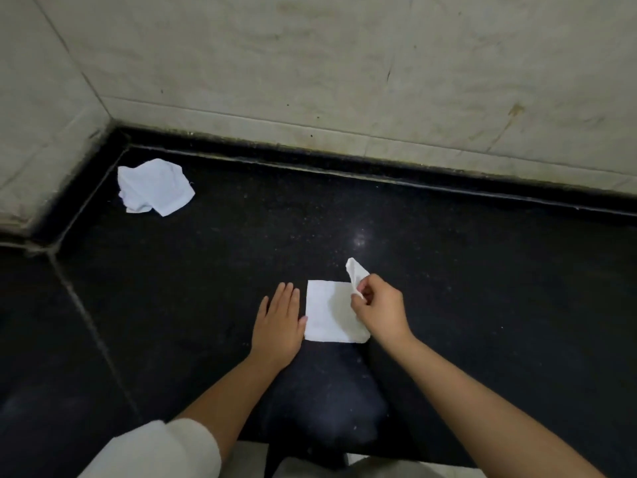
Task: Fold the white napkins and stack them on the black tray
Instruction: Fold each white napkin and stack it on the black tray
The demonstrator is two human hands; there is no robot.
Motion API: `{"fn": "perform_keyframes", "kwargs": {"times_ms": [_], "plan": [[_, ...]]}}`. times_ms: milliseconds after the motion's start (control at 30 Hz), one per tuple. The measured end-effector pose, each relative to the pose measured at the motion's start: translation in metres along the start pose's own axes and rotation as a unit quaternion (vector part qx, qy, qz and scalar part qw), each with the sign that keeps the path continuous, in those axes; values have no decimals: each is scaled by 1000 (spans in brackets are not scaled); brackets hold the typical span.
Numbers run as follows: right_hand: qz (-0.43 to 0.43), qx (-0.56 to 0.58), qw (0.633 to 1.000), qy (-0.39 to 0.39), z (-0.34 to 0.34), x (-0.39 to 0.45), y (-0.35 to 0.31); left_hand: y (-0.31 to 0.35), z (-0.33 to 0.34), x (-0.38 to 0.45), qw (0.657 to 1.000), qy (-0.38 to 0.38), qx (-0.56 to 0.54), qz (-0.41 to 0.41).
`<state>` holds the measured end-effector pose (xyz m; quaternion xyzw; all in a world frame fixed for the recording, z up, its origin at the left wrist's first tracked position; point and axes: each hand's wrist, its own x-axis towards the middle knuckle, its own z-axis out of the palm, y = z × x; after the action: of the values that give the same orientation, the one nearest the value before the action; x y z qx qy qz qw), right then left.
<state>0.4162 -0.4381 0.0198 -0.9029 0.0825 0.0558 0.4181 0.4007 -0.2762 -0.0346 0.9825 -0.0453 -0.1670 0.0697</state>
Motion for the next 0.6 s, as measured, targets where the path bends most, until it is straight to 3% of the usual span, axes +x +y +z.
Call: {"fn": "perform_keyframes", "kwargs": {"times_ms": [200,367,533,600], "plan": [[-6,-66,995,-77,66,-4,-5,-51,3,-30,998,14,-16,-65],[-46,-108,987,-111,84,-11,0,-70,7,-42,997,13,-26,-68],[-17,-32,999,16,75,-9,-6,-73,8,-43,997,21,-20,-66],[-10,-28,999,26,71,-9,-5,-76,10,-43,999,6,-16,-50]]}}
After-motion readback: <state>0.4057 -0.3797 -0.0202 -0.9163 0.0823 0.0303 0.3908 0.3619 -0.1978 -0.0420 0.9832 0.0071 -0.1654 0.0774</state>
